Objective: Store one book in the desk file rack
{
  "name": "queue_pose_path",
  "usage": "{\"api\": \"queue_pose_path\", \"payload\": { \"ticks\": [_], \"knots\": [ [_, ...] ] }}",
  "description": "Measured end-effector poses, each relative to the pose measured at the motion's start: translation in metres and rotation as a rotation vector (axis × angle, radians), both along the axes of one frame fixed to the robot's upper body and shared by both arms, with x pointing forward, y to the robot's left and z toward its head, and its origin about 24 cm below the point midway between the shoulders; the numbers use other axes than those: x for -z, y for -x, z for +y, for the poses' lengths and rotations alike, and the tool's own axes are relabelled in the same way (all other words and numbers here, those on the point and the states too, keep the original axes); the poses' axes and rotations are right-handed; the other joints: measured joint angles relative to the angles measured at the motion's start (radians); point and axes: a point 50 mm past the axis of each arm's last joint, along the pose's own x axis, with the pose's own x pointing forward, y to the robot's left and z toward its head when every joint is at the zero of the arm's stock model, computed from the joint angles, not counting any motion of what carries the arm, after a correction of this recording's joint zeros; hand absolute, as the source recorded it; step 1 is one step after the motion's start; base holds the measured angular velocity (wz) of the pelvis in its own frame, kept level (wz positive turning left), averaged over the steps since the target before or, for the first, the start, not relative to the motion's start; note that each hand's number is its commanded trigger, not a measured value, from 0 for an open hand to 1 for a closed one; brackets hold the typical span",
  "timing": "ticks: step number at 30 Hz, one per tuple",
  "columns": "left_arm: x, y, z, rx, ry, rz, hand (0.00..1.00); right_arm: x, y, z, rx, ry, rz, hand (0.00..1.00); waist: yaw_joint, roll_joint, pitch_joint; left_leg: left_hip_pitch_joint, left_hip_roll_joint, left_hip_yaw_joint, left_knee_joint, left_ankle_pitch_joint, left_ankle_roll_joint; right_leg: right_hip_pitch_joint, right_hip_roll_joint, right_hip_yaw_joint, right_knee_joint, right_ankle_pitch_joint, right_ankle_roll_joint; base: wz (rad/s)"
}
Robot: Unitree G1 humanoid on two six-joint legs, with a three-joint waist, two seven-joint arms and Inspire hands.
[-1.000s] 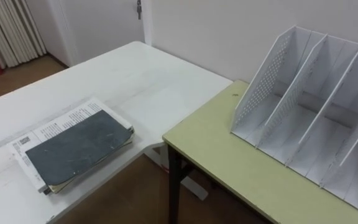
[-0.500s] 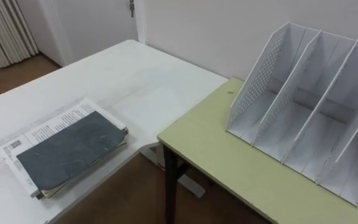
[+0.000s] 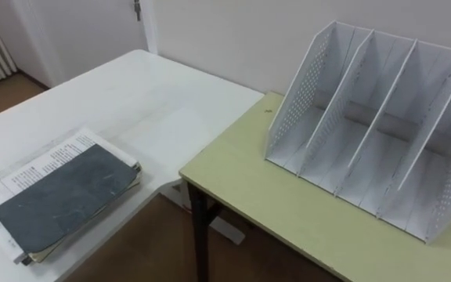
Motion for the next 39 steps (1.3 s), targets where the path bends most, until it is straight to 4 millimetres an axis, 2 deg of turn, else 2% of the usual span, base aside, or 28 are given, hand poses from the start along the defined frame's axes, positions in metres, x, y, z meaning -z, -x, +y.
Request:
{"api": "queue_pose_path", "payload": {
  "ticks": [3,6,8,13,16,19,23,29,35,39],
  "knots": [
    [-0.014,-0.011,-0.011,0.044,0.022,-0.072,0.0,0.0,-0.007,0.001,-0.03,0.014,-0.015,0.0,-0.002,0.001,-0.0008,-0.003,-0.001,-0.01,0.003,0.0,0.0,0.0,0.0,-0.003,0.0,0.0,0.0,0.02],
    [-0.042,-0.032,-0.022,0.105,0.062,-0.207,0.0,-0.001,-0.013,0.0,-0.034,0.015,-0.031,0.0,-0.014,0.0,0.0009,-0.013,-0.003,-0.02,0.011,0.0,0.0,0.0,-0.002,-0.013,0.0,0.0,0.0,0.1],
    [-0.06,-0.044,-0.029,0.127,0.083,-0.307,0.0,-0.002,-0.016,-0.004,-0.039,0.022,-0.039,0.0,-0.021,0.007,0.0013,-0.015,-0.004,-0.021,0.011,0.0,0.0,-0.002,-0.002,-0.013,-0.001,0.0,0.0,0.0],
    [-0.091,-0.056,-0.039,0.171,0.089,-0.507,0.0,-0.002,-0.013,-0.004,-0.034,0.019,-0.038,0.0,-0.019,0.011,0.0001,-0.016,-0.003,-0.02,0.011,0.0,0.0,-0.001,-0.001,-0.016,-0.003,0.0,0.0,0.0],
    [-0.1,-0.059,-0.036,0.191,0.053,-0.57,0.0,-0.002,-0.013,-0.003,-0.041,0.017,-0.04,0.0,-0.014,0.01,-0.0002,-0.019,-0.003,-0.022,0.011,0.0,0.0,-0.005,-0.001,-0.016,-0.003,0.0,0.0,0.0],
    [-0.123,-0.065,-0.03,0.214,0.026,-0.687,0.0,-0.001,-0.009,-0.004,-0.016,0.012,-0.038,0.0,-0.013,0.007,-0.0011,-0.024,-0.003,-0.025,0.011,0.0,0.0,-0.008,-0.001,-0.018,-0.004,0.0,0.0,0.0],
    [-0.148,-0.073,-0.019,0.162,0.01,-0.862,0.0,-0.001,-0.002,-0.004,0.029,0.016,-0.03,0.0,-0.006,0.01,-0.0086,-0.024,-0.003,-0.027,0.012,0.0,0.0,-0.007,-0.003,-0.029,-0.002,0.001,0.0,0.02],
    [-0.152,-0.073,-0.012,0.142,-0.012,-0.917,0.0,0.0,0.006,-0.005,0.035,0.028,-0.008,0.0,0.007,0.015,-0.0126,-0.014,-0.003,-0.032,0.017,0.0,0.0,0.01,-0.003,-0.034,-0.005,0.001,-0.001,0.04],
    [-0.16,-0.079,0.014,0.076,-0.102,-0.982,0.0,0.0,0.014,-0.007,0.057,0.032,0.005,0.0,0.015,0.027,-0.0132,-0.018,-0.003,-0.038,0.029,0.0,0.0,0.013,-0.001,-0.035,-0.016,0.003,-0.002,0.02],
    [-0.162,-0.08,0.025,0.005,-0.134,-1.016,0.0,0.0,0.022,-0.007,0.068,0.038,0.029,0.0,0.027,0.043,-0.0208,-0.015,-0.004,-0.035,0.027,0.0,0.0,0.015,-0.001,-0.033,-0.014,0.004,-0.001,0.0]
  ]
}}
